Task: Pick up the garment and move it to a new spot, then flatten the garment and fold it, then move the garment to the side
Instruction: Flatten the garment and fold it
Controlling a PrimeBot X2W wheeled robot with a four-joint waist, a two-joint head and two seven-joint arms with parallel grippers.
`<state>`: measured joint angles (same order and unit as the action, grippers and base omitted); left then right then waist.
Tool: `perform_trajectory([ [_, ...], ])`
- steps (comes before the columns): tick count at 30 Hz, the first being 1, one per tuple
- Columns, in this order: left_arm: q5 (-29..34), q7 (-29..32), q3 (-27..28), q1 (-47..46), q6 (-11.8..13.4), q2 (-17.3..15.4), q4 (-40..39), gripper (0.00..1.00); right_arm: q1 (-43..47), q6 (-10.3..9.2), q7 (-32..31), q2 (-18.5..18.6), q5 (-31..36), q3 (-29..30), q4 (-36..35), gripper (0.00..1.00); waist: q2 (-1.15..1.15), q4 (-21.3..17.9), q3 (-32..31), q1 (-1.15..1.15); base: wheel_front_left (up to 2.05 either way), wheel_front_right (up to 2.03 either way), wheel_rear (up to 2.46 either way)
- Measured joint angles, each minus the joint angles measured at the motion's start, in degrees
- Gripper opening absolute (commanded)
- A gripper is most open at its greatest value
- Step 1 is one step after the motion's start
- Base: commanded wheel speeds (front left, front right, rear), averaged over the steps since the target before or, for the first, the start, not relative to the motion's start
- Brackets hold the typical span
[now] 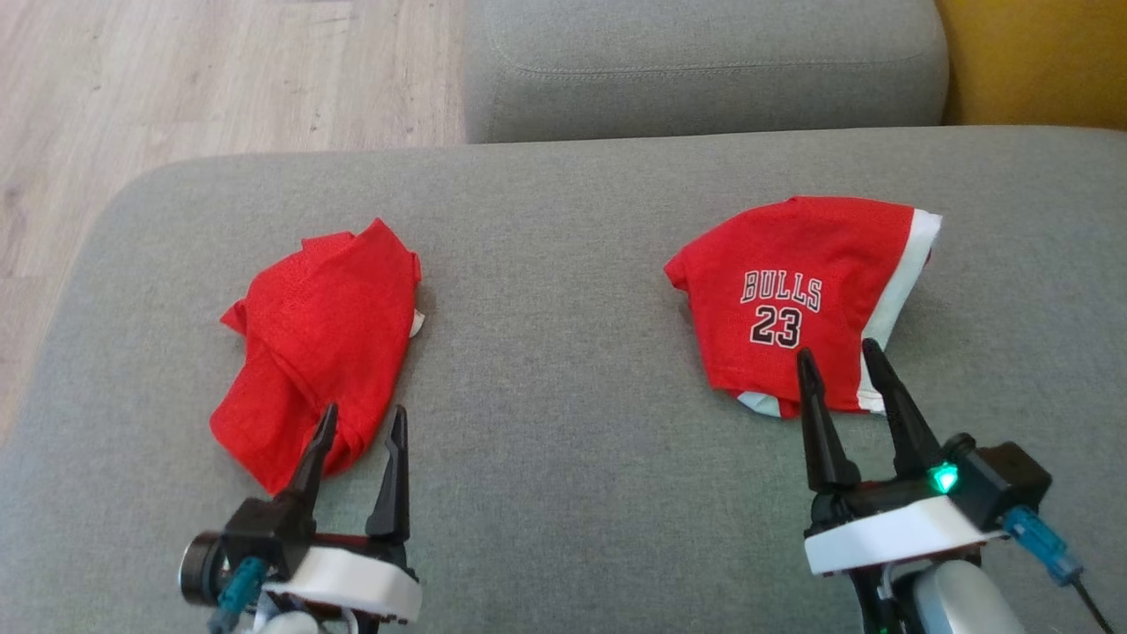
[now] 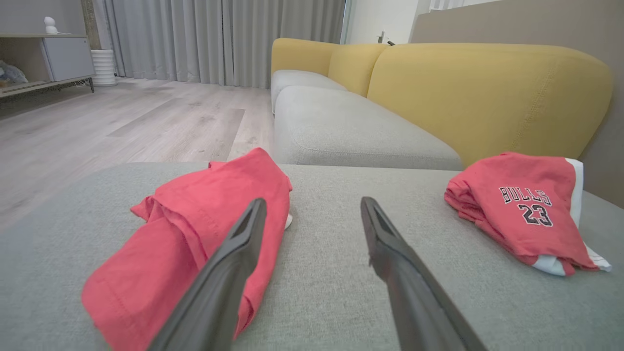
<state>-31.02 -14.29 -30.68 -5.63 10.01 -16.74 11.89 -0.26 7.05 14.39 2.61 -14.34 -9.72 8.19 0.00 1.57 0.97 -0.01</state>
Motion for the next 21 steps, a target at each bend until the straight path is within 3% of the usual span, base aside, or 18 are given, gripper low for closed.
perform_trajectory([
  [8,3.1,0.0,3.4,0.6,-2.3,3.2,0.9,1.00,0.1,0.00,0.0,0.0,0.8,-0.1,0.0,1.00,0.00,-0.4,0.4,0.00,0.00,0.00,0.00],
  [12,4.4,0.0,4.9,0.6,-3.5,4.3,1.2,1.00,-0.1,0.00,0.0,0.0,1.9,2.8,1.0,1.00,0.00,-0.7,1.4,0.00,0.00,0.00,0.00],
  [16,5.5,0.0,5.3,-0.2,-4.7,4.9,1.9,1.00,-1.8,0.00,0.0,0.0,2.1,8.2,7.7,1.00,0.00,-0.9,2.9,0.01,0.00,0.00,0.00],
  [21,6.8,0.0,6.4,-2.4,-6.3,5.9,3.1,1.00,-9.3,0.00,0.0,0.0,-1.1,12.2,22.6,1.00,0.00,-0.5,5.6,0.01,0.00,0.00,0.00],
])
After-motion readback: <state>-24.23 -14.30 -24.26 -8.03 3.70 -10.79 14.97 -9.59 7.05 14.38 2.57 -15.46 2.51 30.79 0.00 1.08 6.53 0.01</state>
